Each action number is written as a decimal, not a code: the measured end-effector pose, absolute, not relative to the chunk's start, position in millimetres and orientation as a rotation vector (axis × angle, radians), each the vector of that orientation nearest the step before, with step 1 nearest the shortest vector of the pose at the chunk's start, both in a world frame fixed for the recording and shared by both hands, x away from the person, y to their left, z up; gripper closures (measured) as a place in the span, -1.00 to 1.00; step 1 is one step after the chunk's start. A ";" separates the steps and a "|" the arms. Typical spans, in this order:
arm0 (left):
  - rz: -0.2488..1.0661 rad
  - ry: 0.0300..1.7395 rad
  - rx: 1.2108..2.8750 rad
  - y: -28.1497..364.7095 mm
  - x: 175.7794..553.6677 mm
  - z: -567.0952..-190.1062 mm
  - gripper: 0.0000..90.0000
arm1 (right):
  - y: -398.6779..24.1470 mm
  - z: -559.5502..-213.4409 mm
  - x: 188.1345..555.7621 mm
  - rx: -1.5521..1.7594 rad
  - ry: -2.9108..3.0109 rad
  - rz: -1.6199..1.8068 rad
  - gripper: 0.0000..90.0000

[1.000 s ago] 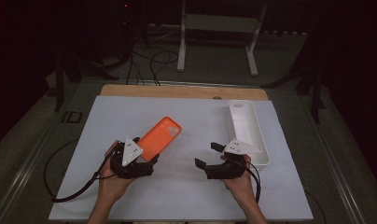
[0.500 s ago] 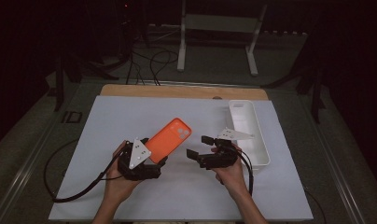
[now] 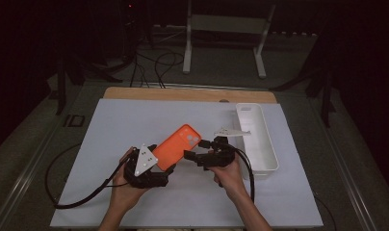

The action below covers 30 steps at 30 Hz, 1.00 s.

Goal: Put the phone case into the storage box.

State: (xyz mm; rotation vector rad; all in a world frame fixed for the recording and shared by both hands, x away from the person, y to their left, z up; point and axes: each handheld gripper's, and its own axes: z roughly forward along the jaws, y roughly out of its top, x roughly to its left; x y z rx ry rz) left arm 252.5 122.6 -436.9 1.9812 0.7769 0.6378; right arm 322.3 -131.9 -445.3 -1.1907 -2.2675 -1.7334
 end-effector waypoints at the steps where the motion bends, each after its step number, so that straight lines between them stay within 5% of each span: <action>1: 0.634 0.777 1.981 122.3 252.6 -437.1 -0.64 | -131.3 -446.3 323.9 -1.182 -2.242 -1.732 -0.70; 10: 0.613 0.766 1.986 117.8 253.0 -439.3 -0.64 | -125.1 -446.4 326.3 -1.191 -2.164 -1.715 -0.37; 23: 0.622 0.761 2.080 106.1 255.9 -450.6 -0.65 | -118.8 -441.2 325.6 -1.238 -2.148 -1.657 0.61; 30: 0.629 0.767 2.085 105.4 256.5 -453.2 -0.65 | -115.0 -437.0 323.5 -1.239 -2.153 -1.647 0.79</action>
